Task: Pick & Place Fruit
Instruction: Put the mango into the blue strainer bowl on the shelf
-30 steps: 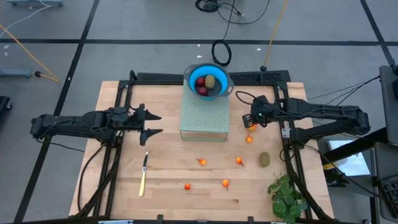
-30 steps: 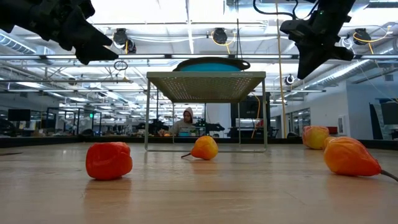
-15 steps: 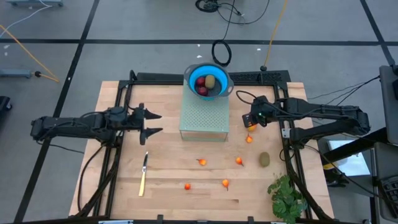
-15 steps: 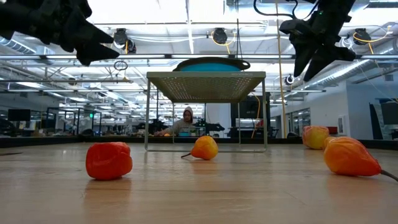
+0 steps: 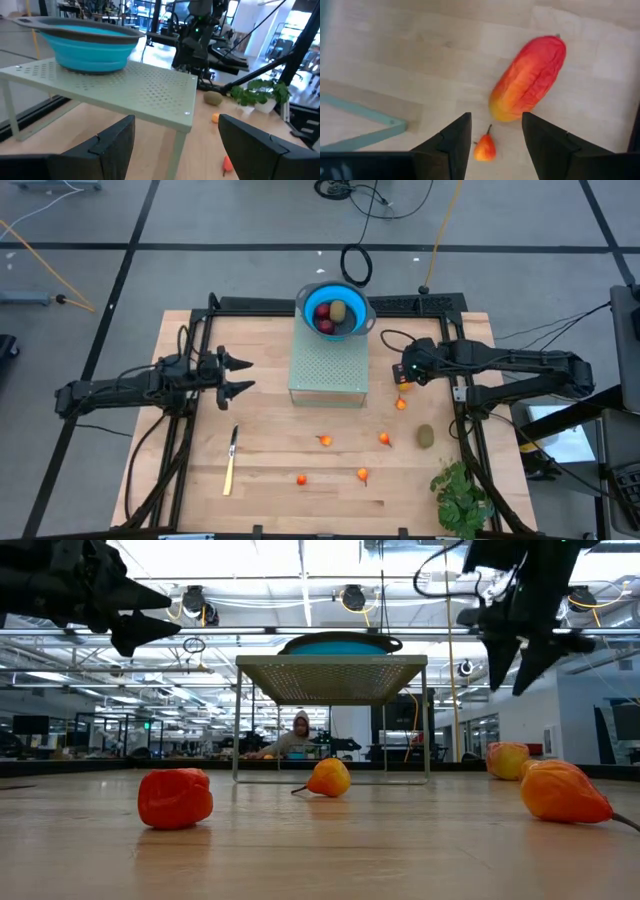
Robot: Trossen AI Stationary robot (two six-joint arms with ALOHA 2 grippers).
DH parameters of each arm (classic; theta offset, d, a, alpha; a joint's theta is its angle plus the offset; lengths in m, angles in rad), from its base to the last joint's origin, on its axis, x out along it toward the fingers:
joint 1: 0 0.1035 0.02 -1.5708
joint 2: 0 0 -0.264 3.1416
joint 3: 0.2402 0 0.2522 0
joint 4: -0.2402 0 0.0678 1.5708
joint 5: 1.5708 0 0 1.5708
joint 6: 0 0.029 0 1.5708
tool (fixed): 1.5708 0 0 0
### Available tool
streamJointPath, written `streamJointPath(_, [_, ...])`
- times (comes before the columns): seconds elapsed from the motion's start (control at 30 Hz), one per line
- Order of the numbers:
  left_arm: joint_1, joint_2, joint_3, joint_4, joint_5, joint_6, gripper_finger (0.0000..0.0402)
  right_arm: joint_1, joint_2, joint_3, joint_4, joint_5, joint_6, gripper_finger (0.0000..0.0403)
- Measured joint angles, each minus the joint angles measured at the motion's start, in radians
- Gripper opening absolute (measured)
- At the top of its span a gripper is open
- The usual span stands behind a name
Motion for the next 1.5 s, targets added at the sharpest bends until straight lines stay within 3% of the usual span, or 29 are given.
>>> streamJointPath(0.6, [0.009, -0.010, 0.000, -0.055, 0.027, 0.006, 0.0287, -0.129, 0.061, -0.047, 0.063, -0.026, 0.030, 0.0167])
streamJointPath(1.13, [0.009, -0.010, 0.000, -0.087, 0.026, 0.048, 0.0285, -0.136, 0.054, -0.047, 0.096, -0.022, -0.005, 0.0169])
streamJointPath(1.27, [0.009, -0.010, 0.000, -0.083, 0.019, 0.079, 0.0259, -0.136, 0.054, -0.047, 0.096, -0.022, -0.006, 0.0180])
streamJointPath(1.5, [0.009, -0.010, 0.000, -0.083, -0.001, 0.092, 0.0179, -0.136, 0.054, -0.047, 0.095, -0.020, 0.050, 0.0228])
